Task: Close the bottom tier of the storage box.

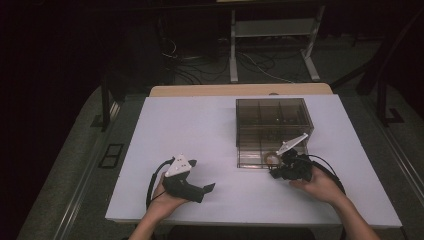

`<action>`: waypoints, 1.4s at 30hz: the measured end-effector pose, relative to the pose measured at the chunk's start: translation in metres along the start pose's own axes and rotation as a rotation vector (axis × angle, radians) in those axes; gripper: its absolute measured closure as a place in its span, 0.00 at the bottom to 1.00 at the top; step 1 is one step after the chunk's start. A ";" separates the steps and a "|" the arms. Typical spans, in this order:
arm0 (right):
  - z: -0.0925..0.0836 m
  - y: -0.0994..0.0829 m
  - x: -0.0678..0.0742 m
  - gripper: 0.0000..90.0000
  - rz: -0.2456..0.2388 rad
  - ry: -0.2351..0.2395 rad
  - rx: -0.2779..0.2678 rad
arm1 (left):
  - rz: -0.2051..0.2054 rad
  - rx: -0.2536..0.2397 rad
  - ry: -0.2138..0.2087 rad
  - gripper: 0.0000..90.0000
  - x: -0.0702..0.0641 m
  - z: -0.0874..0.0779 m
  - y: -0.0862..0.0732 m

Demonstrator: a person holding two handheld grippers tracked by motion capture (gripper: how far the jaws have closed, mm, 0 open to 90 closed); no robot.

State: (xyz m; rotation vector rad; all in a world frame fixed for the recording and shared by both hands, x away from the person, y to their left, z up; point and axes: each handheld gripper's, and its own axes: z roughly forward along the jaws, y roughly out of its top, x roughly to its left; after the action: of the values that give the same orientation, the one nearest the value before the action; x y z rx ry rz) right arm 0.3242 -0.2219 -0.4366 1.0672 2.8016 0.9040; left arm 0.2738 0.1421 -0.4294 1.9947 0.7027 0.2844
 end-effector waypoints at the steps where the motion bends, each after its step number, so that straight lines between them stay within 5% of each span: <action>1: 0.000 0.000 0.000 0.99 0.003 -0.003 0.000 | 0.000 0.000 0.000 0.00 0.000 0.000 0.000; 42: 0.003 0.005 0.001 0.99 0.007 -0.055 -0.013 | -0.004 -0.005 -0.003 0.00 -0.001 0.001 0.000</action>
State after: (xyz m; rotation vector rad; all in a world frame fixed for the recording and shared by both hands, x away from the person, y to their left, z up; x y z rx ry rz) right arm 0.3272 -0.2172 -0.4360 1.0831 2.7461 0.8786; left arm 0.2732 0.1409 -0.4294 1.9883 0.7032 0.2808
